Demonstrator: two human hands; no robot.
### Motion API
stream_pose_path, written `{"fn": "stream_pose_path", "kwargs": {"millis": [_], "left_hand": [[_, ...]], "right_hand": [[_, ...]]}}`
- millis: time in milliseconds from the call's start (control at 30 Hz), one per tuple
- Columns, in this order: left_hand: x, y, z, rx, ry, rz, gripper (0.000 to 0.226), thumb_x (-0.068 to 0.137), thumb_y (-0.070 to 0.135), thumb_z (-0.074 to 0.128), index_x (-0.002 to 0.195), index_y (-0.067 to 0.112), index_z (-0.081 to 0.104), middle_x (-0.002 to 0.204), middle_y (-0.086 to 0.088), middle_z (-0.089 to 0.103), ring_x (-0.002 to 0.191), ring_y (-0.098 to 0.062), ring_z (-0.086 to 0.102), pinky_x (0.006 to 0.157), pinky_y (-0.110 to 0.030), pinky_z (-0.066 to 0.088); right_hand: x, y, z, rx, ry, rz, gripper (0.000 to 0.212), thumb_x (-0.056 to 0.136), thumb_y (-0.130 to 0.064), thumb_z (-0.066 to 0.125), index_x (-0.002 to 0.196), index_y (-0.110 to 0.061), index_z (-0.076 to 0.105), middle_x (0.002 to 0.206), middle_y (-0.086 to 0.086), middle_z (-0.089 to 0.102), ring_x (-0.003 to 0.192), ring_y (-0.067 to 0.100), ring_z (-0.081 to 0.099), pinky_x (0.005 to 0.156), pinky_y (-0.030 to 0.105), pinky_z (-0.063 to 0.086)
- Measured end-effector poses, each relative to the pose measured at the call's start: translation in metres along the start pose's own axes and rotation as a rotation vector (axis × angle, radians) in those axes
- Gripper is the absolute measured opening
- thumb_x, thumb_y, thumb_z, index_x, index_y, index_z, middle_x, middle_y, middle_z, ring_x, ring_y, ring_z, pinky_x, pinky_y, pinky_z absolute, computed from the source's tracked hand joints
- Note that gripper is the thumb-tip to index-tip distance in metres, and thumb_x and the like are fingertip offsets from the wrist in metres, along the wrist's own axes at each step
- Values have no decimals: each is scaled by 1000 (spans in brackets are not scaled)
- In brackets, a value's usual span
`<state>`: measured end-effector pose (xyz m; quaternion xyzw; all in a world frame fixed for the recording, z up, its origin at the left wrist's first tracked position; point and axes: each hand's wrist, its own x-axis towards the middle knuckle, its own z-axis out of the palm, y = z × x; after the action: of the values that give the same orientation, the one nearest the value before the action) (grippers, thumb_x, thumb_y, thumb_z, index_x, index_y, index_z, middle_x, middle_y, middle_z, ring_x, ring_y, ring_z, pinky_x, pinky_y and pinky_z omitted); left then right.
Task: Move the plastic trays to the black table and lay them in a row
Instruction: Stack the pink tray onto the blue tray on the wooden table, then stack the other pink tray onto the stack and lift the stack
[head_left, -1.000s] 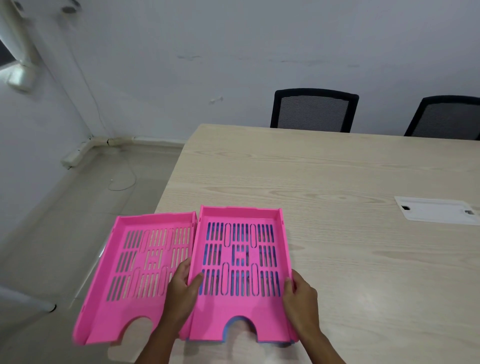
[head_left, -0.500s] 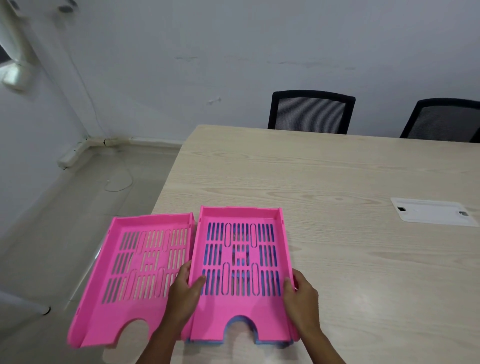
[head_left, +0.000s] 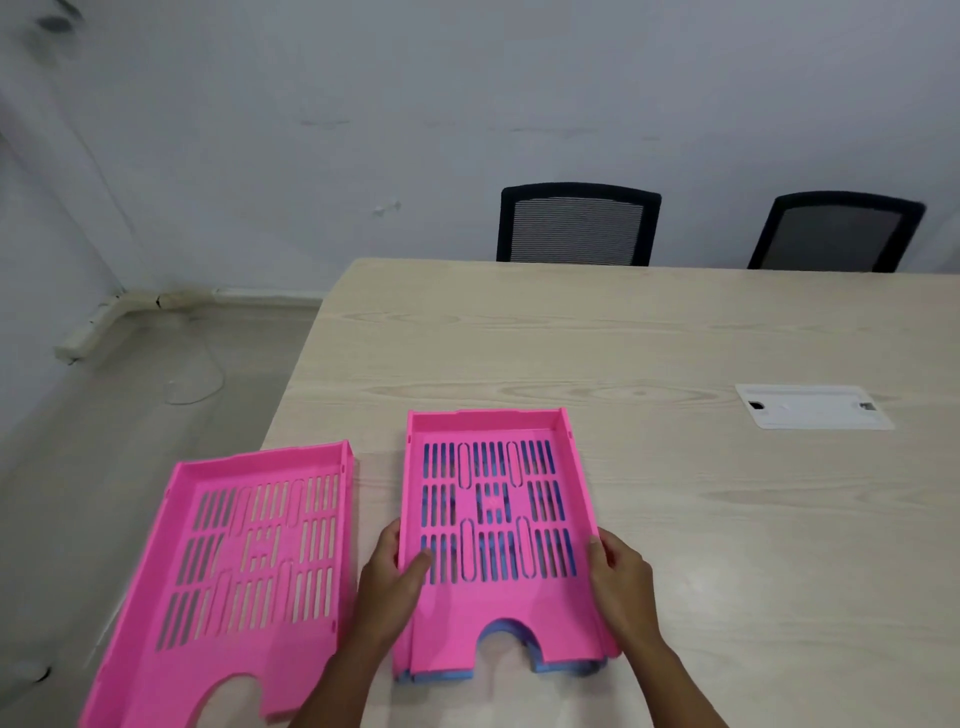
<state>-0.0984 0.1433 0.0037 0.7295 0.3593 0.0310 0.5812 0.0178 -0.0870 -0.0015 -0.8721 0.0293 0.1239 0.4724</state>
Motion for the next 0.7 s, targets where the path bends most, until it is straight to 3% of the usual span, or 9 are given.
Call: {"fn": "stream_pose_path", "kwargs": {"millis": [133, 200, 267, 367, 433, 533, 700], "left_hand": [[9, 3, 12, -43, -64, 28, 42, 95, 15, 57, 129, 37, 45, 115, 14, 62, 117, -19, 61, 105, -47, 47], [11, 4, 14, -67, -83, 33, 42, 95, 13, 58, 130, 34, 46, 113, 17, 62, 116, -17, 62, 105, -48, 47], [12, 4, 12, -98, -87, 40, 44, 95, 11, 58, 133, 30, 46, 119, 13, 62, 119, -16, 60, 106, -44, 46], [15, -2, -1, -123, -56, 46, 51, 95, 11, 59, 143, 17, 44, 146, -1, 49, 137, -20, 44, 113, -42, 37], [16, -8, -16, -145, -17, 51, 56, 95, 9, 59, 147, 14, 40, 154, -5, 41, 143, -22, 38, 117, -42, 33], [14, -12, -42, -185, 45, 73, 53, 94, 6, 60, 144, 15, 43, 152, -6, 44, 141, -21, 40, 115, -38, 34], [6, -34, -103, -193, 205, 85, 50, 94, 4, 60, 141, 14, 48, 148, -7, 49, 139, -23, 44, 113, -35, 34]], "right_hand": [[9, 3, -13, -23, 25, 23, 27, 102, -17, 46, 95, -13, 73, 87, 4, 75, 80, 22, 68, 71, 36, 57], [9, 1, -14, -13, 78, 30, 32, 102, -22, 48, 122, -11, 69, 117, 6, 74, 108, 27, 69, 92, 43, 58], [8, -7, -14, -10, 136, 36, 41, 102, -25, 49, 139, -9, 59, 135, 9, 64, 126, 30, 60, 106, 47, 50], [6, -26, -5, -3, 156, -56, 38, 101, -18, 49, 137, -9, 60, 131, 11, 67, 116, 28, 64, 106, 49, 50], [7, -41, 8, -14, 172, -132, 36, 99, -11, 53, 133, -6, 63, 128, 14, 69, 116, 31, 65, 107, 42, 48], [8, -65, 34, -18, 201, -206, 34, 96, -4, 58, 129, -2, 66, 125, 18, 71, 116, 32, 67, 102, 30, 43], [-9, -104, 98, 10, 63, -333, 35, 95, -4, 59, 129, -2, 67, 129, 15, 70, 122, 28, 64, 107, 34, 43]]}}
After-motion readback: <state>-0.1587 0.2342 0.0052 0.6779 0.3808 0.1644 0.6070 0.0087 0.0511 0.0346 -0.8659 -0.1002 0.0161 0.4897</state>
